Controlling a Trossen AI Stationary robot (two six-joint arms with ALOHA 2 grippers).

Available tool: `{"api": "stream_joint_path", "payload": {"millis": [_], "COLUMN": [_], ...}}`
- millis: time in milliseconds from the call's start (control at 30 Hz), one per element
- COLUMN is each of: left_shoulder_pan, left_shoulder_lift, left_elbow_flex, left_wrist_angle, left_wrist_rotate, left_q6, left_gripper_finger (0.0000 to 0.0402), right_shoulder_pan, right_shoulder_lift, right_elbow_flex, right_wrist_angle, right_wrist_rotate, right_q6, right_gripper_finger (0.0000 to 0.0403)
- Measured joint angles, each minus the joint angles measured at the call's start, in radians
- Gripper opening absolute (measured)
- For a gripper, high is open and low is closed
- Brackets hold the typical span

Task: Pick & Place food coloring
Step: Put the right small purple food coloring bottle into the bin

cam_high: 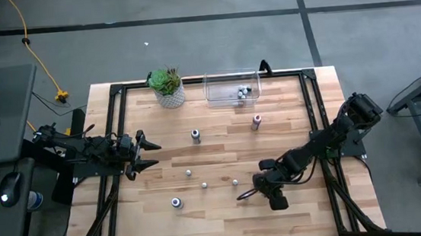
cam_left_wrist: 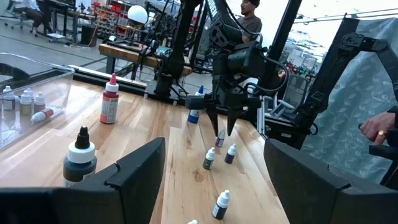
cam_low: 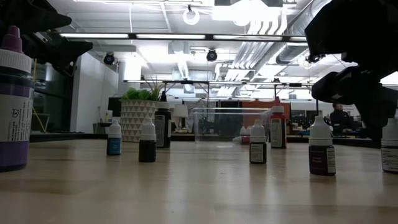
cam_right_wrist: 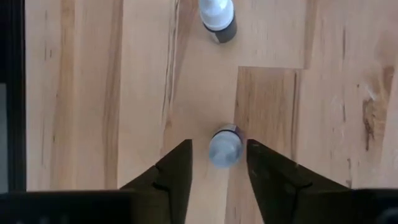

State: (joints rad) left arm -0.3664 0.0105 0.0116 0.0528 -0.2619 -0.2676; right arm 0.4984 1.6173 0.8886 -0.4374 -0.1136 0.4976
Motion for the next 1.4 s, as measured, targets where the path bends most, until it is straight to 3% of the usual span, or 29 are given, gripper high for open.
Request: {"api": "stream_joint_path", "payload": {"millis": [200, 433, 933, 1400], "left_shoulder_pan": [0.000, 0.000, 0.000, 0.000], "left_shoulder_lift": [0.000, 0.000, 0.000, 0.000], "left_elbow_flex": [0.000, 0.000, 0.000, 0.000], "left_wrist_angle": [0.000, 0.000, 0.000, 0.000], "left_wrist_rotate": [0.000, 0.000, 0.000, 0.000], "left_q6": [0.000, 0.000, 0.000, 0.000], "left_gripper_finger": [0.0271, 0.0271, 0.0271, 0.0271], "right_shoulder_pan": [0.000, 0.000, -0.019, -0.033], "right_shoulder_lift": [0.000, -0.001, -0.008, -0.038], "right_elbow_flex": [0.000, 0.000, 0.002, 0.190], "right_wrist_angle": [-0.003, -0.002, 0.020, -0.126], "right_wrist_rotate": [-0.009, -0.009, -0.011, 0.031], "right_q6": [0.000, 0.000, 0.056, 0.005], "right_gripper_finger": [0.0091, 0.0062, 0.0048, 0.0049]}}
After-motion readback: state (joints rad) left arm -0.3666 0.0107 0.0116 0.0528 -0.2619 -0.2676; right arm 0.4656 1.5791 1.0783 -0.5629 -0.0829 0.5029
